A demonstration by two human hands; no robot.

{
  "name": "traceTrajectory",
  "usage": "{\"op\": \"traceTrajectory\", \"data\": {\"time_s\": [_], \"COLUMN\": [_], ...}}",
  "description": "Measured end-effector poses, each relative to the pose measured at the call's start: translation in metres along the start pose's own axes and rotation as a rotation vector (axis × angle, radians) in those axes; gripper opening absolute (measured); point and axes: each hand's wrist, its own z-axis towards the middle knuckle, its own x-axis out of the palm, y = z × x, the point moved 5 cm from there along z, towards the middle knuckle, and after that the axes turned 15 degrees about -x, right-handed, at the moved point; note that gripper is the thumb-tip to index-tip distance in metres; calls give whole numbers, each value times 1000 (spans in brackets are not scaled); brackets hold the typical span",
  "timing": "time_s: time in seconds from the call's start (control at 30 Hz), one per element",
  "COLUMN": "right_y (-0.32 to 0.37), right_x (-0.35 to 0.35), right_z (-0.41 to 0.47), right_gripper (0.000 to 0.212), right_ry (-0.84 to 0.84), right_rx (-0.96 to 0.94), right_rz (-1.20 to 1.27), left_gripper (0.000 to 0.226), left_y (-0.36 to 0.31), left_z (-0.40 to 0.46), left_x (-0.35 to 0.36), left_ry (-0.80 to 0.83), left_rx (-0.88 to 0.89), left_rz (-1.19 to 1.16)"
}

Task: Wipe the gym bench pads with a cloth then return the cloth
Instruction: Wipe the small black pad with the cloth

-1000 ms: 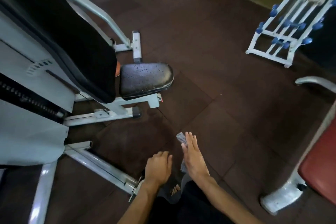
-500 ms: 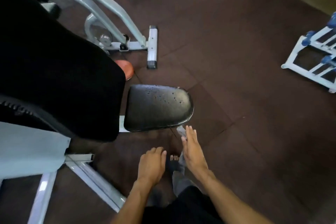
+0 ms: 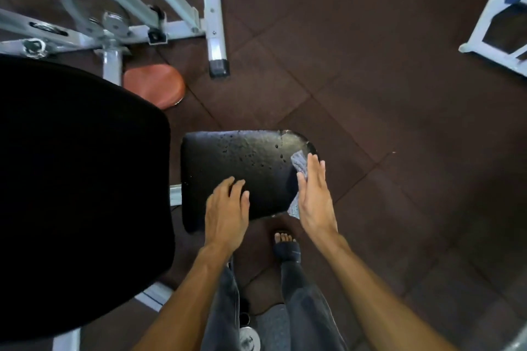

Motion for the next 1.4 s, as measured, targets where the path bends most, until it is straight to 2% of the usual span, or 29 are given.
{"op": "traceTrajectory", "data": {"time_s": [0.07,0.13,0.17,0.23,0.3,0.37,0.53,0.6,0.67,0.77,0.83,0.9,0.97,1.0,1.07,1.13,1.2,1.3,1.4], "right_y": [20,47,51,67,84,95,84,51,28,40,72,104,106,89,31,-17,-18,58,118], "right_x": [11,14,25,39,50,57,61,57,53,48,53,63,70,71,69,57,44,47,68], "right_z": [13,33,43,57,66,65,23,23,44,96,105,70,14,-6,-15,15,67,106,58], "right_gripper": [68,59,55,55,54,53,59,60,59,58,57,57,58,59,58,56,54,55,56], "right_ry": [82,-66,-159,-263,-291,-239,-72,-39,-74,-166,-166,-115,-41,-17,-42,-140,-202,-188,-106], "right_rx": [-10,-32,74,177,136,99,-174,-110,43,230,170,-30,-195,-205,-23,246,323,137,-102], "right_rz": [199,439,454,418,335,295,95,34,57,148,186,176,89,41,40,219,278,149,119], "left_gripper": [38,42,45,52,56,57,57,57,57,57,57,57,57,56,56,56,56,56,55], "left_y": [12,23,29,42,55,63,67,65,65,64,64,64,65,65,64,63,62,63,64], "left_z": [23,46,57,76,88,93,89,90,92,94,94,91,90,90,89,90,91,89,89], "left_x": [10,21,25,32,39,44,49,50,50,50,51,50,49,48,48,48,48,47,46], "left_ry": [-43,-56,-69,-89,-99,-119,-147,-158,-171,-168,-178,-183,-181,-180,-176,-183,-187,-205,-211], "left_rx": [25,55,66,77,93,118,119,118,104,103,108,122,127,123,119,110,100,109,130], "left_rz": [-2,8,17,29,48,98,135,132,134,127,127,133,122,117,108,113,122,125,127]}}
